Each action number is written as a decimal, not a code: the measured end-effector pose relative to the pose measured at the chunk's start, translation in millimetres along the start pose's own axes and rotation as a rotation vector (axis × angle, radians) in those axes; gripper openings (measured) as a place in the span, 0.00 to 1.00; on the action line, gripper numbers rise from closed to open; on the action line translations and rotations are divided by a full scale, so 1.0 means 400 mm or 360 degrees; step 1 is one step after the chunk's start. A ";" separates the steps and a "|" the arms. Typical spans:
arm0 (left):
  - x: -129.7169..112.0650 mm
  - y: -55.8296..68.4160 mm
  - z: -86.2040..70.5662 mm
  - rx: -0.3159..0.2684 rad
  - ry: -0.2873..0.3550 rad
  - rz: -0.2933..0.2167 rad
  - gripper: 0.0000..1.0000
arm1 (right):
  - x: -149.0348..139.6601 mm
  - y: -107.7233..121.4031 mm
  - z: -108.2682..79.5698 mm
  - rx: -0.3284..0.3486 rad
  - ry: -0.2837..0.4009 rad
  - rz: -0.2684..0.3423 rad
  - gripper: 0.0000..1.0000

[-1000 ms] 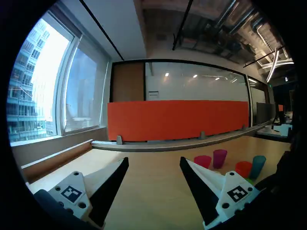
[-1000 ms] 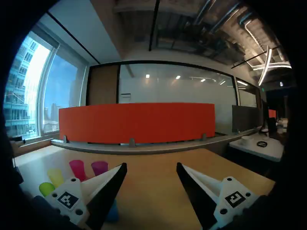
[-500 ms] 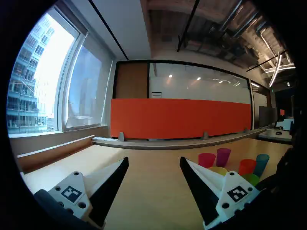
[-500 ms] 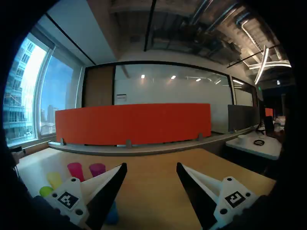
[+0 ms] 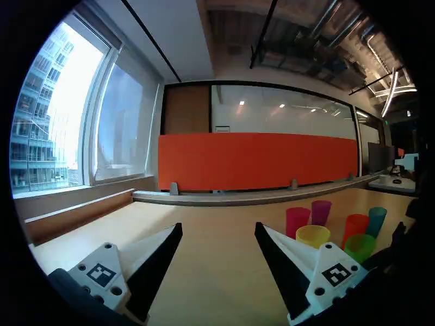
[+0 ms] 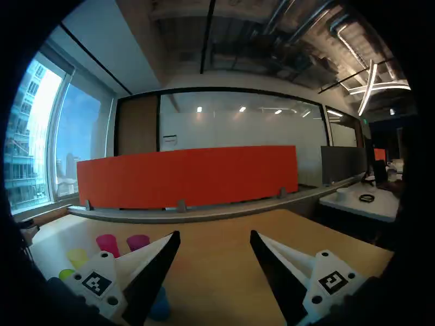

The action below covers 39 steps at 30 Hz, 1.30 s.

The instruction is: Pour water

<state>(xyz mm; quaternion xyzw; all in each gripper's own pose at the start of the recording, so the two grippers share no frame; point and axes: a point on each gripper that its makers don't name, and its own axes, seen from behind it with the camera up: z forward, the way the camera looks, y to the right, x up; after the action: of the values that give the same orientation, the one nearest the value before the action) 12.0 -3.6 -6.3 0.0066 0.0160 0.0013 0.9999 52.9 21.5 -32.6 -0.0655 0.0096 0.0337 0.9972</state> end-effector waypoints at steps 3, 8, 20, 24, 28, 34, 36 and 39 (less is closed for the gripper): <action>-0.002 0.000 0.000 -0.0002 0.0004 -0.0003 0.99 | -0.002 0.003 0.000 -0.0002 -0.0007 -0.0002 0.99; -0.014 -0.003 0.002 -0.0005 -0.0009 -0.0008 0.99 | -0.001 0.005 -0.001 -0.0002 -0.0005 0.0002 0.99; -0.027 0.003 0.011 -0.0015 -0.0046 -0.0009 0.99 | 0.006 -0.001 0.003 0.0008 -0.0001 -0.0009 0.99; -0.028 0.001 0.013 -0.0011 -0.0049 -0.0009 0.99 | 0.008 -0.004 0.004 0.0011 0.0001 -0.0013 0.99; -0.030 0.002 0.013 -0.0012 -0.0050 -0.0006 0.99 | 0.008 -0.002 0.004 0.0017 0.0006 -0.0021 0.99; -0.029 0.003 0.013 -0.0012 -0.0050 -0.0004 0.99 | 0.005 0.002 0.000 0.0029 0.0015 -0.0044 0.99; -0.028 0.003 0.013 -0.0012 -0.0050 -0.0004 0.99 | 0.004 0.003 -0.001 0.0037 0.0021 -0.0054 0.99; -0.029 0.003 0.014 -0.0011 -0.0050 -0.0005 0.99 | 0.003 0.005 -0.002 0.0051 0.0046 -0.0067 0.99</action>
<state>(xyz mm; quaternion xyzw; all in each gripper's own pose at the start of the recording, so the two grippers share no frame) 0.7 -2.6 -0.4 0.0030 0.0003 -0.0004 1.0000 53.9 23.3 -33.5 -0.0503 0.0232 0.0116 0.9984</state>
